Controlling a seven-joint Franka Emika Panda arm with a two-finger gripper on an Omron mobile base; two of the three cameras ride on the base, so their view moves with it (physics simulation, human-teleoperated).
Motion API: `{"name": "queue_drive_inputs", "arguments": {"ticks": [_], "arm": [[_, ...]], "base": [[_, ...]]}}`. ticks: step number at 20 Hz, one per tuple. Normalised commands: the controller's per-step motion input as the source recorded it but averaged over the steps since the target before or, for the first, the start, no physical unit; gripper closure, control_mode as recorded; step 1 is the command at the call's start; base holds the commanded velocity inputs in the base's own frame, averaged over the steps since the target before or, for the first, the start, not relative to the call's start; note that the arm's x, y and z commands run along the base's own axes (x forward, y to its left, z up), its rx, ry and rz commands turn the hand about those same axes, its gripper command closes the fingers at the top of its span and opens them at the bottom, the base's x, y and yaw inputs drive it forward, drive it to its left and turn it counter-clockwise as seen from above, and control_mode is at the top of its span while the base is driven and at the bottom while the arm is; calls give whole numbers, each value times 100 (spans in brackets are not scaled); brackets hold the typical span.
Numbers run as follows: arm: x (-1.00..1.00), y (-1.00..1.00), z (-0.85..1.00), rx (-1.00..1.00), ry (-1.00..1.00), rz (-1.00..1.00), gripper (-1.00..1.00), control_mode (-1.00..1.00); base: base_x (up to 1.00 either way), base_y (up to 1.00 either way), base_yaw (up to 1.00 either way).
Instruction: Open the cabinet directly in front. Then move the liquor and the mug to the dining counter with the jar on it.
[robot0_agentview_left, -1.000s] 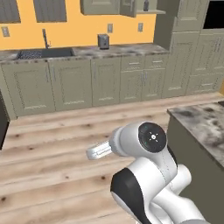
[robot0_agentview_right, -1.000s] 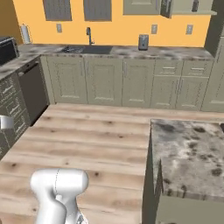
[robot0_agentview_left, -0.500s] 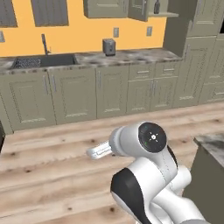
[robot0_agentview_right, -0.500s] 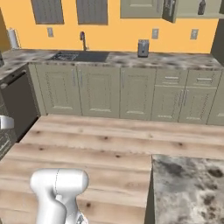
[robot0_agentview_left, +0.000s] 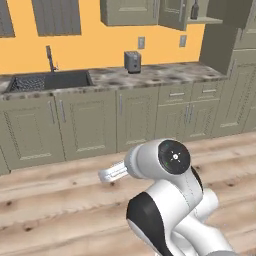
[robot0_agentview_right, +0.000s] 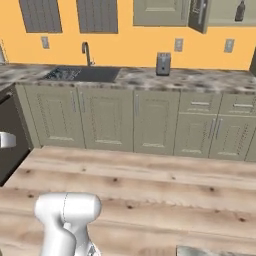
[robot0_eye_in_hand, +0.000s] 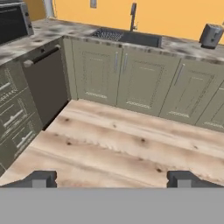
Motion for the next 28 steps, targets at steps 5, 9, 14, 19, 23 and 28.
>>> {"name": "queue_drive_inputs", "arguments": {"ticks": [5, 9, 14, 19, 23, 28], "arm": [[0, 0, 0, 0, 0, 0, -100, 100], [0, 0, 0, 0, 0, 0, -100, 100], [0, 0, 0, 0, 0, 0, -100, 100], [0, 0, 0, 0, 0, 0, -100, 100], [0, 0, 0, 0, 0, 0, -100, 100], [0, 0, 0, 0, 0, 0, -100, 100]], "base": [[100, -3, 0], [100, -11, 0], [82, -91, 2], [20, -100, -3], [1, -100, -2], [50, -100, 0]]}}
